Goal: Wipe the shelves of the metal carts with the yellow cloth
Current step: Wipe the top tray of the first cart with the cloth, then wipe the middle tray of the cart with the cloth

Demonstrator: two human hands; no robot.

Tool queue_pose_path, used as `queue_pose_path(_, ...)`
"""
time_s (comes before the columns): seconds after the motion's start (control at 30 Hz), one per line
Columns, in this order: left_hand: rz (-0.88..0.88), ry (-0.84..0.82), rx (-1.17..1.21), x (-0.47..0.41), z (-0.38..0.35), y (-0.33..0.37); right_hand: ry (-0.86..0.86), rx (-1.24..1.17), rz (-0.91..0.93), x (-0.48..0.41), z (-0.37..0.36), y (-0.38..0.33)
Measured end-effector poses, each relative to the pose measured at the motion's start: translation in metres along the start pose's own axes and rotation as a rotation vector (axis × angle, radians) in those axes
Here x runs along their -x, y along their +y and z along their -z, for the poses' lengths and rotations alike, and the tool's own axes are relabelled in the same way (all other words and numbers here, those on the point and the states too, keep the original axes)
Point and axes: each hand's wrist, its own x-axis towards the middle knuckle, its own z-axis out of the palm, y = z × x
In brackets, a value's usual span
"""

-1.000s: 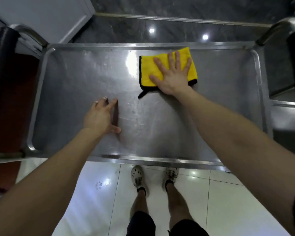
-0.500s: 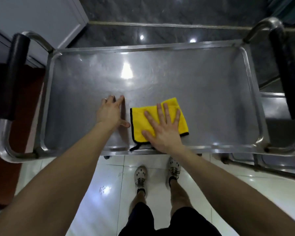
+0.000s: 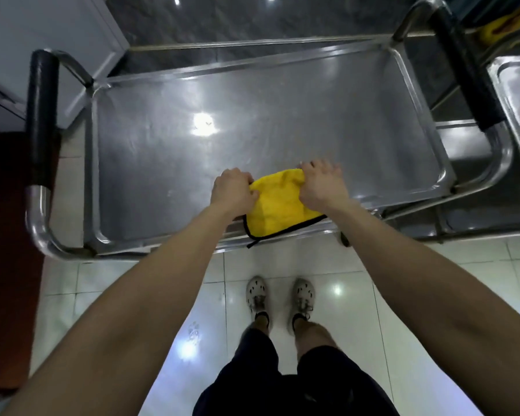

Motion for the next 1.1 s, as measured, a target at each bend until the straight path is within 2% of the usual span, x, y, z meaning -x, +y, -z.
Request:
queue_pose_path(0.07, -0.015, 0.019, 0.025, 0.013, -0.003, -0.008, 0.001, 0.002, 0.022, 0.013, 0.000, 0.003)
queue_pose_path(0.27, -0.006, -0.012, 0.278, 0.078, -0.012, -0.037, 0.053, -0.226, 0.101, 0.072, -0.007, -0.003)
queue_pose_path(0.43, 0.041, 0.088, 0.332, 0.148, -0.026, -0.063, 0.039, -0.248, 0.247, 0.124, -0.022, -0.018)
queue_pose_path(0.57, 0.107, 0.133, 0.317, 0.194, -0.047, -0.086, -0.013, -0.340, 0.281, 0.158, -0.051, -0.036)
queue_pose_path(0.67, 0.143, 0.116, 0.330, 0.219, -0.064, -0.108, -0.102, -0.392, 0.275, 0.173, -0.077, -0.048)
queue_pose_path(0.77, 0.186, 0.073, 0.299, 0.242, -0.077, -0.128, -0.102, -0.395, 0.261, 0.190, -0.102, -0.061)
queue_pose_path(0.87, 0.177, 0.077, 0.345, 0.257, -0.086, -0.142, -0.079, -0.288, 0.175, 0.202, -0.121, -0.073)
queue_pose_path(0.93, 0.164, 0.074, 0.402, 0.265, -0.092, -0.151, -0.138, -0.356, 0.072, 0.207, -0.130, -0.087)
queue_pose_path(1.03, 0.124, -0.012, 0.491, 0.275, -0.096, -0.161, -0.253, -0.802, -0.157, 0.215, -0.135, -0.119)
queue_pose_path(1.1, 0.079, -0.134, 0.540, 0.284, -0.097, -0.167, -0.312, -1.119, -0.320, 0.220, -0.135, -0.140)
